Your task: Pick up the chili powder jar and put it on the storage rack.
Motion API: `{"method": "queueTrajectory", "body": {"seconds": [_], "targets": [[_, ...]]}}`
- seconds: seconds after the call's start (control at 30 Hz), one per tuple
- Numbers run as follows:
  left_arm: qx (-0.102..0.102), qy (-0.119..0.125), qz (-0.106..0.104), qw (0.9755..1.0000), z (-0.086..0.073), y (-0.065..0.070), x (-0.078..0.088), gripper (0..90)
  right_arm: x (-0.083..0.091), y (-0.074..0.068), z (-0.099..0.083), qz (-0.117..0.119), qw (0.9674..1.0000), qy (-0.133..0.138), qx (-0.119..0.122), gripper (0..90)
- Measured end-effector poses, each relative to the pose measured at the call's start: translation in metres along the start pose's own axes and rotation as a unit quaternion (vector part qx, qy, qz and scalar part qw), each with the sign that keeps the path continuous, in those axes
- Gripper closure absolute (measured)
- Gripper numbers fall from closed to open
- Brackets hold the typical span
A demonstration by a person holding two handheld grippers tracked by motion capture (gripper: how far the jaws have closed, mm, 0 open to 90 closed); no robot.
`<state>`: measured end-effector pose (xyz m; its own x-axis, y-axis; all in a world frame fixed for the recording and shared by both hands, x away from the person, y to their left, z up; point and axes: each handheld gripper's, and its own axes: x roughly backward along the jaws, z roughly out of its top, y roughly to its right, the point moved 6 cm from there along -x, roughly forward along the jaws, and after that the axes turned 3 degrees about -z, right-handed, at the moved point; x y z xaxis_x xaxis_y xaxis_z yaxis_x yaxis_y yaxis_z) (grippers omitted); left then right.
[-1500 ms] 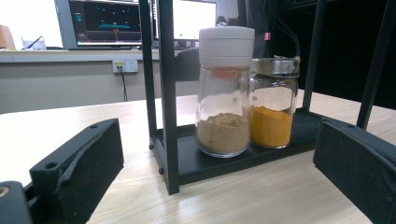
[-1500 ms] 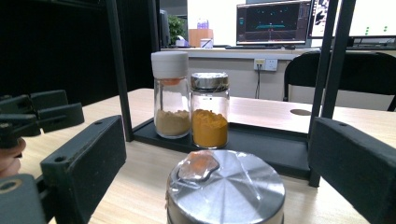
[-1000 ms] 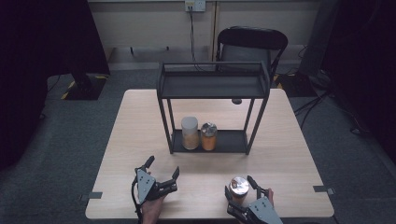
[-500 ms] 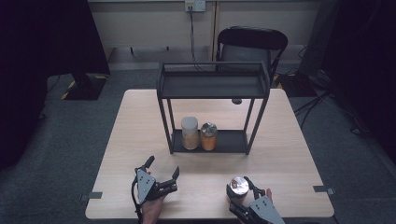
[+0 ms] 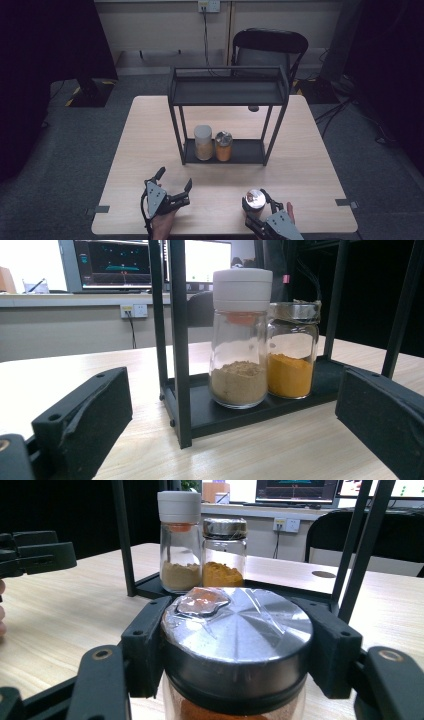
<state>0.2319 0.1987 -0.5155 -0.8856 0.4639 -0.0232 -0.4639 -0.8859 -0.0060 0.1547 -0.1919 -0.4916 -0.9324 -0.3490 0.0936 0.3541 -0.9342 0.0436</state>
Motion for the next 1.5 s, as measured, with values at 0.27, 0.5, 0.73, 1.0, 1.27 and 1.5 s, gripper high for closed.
{"method": "queueTrajectory", "body": {"seconds": [0.27, 0.5, 0.73, 1.0, 1.27, 1.5], "targets": [[0.000, 0.000, 0.000, 1.0000, 0.000, 0.000, 0.000, 1.1, 0.001, -0.001, 0.002, -0.003, 1.0000, 0.002, 0.003, 35.1], [0.000, 0.000, 0.000, 1.0000, 0.000, 0.000, 0.000, 1.1, 0.002, 0.001, 0.005, -0.006, 1.0000, 0.004, 0.000, 35.2], [0.000, 0.000, 0.000, 1.0000, 0.000, 0.000, 0.000, 1.1, 0.002, 0.002, 0.006, -0.003, 1.0000, 0.008, 0.000, 35.2], [0.000, 0.000, 0.000, 1.0000, 0.000, 0.000, 0.000, 1.1, -0.001, 0.002, 0.009, -0.004, 0.9999, 0.009, -0.001, 35.2], [0.000, 0.000, 0.000, 1.0000, 0.000, 0.000, 0.000, 1.1, -0.004, 0.001, 0.015, -0.002, 0.9999, 0.015, 0.007, 35.2], [0.000, 0.000, 0.000, 1.0000, 0.000, 0.000, 0.000, 1.1, -0.009, 0.000, 0.021, -0.001, 0.9997, 0.019, 0.013, 35.2]]}}
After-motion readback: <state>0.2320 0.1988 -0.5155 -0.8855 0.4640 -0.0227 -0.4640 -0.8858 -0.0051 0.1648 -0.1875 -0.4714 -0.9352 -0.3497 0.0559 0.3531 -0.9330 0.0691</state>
